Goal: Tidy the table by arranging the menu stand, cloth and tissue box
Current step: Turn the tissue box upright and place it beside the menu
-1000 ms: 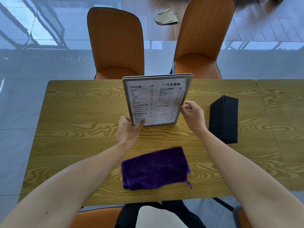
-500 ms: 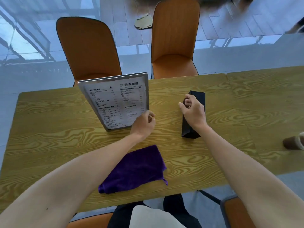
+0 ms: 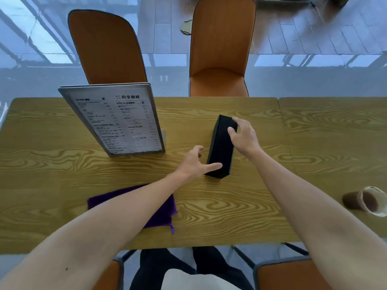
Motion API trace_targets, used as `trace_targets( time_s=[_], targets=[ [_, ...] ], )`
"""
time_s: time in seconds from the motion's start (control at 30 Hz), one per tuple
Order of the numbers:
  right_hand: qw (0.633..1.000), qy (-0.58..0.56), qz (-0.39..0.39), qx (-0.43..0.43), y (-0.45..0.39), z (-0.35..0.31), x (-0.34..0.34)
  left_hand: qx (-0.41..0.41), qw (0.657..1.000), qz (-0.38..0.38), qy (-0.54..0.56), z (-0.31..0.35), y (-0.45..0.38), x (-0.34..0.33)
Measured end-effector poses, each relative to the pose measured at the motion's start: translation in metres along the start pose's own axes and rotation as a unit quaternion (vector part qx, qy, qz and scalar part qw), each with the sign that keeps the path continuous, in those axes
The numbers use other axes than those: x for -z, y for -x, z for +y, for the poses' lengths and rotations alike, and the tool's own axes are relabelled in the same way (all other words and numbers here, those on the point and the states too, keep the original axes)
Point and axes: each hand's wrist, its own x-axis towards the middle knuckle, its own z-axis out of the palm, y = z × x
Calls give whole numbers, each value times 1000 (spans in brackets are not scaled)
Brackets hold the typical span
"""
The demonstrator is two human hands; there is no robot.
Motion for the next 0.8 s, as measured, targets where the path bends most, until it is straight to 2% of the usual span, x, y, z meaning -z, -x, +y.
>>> trace_targets(
  time_s=[0.33, 0.57, 0.8],
  targets=[
    [995, 13, -93, -14, -47, 10, 8, 39, 996, 72, -38, 2, -7, -57],
    [996, -16, -86, -30, -53, 14, 5, 26, 995, 49, -78, 3, -11, -66],
    [995, -39, -75, -46, -54, 12, 8, -19, 996, 81, 34, -19, -9, -42]
  ],
)
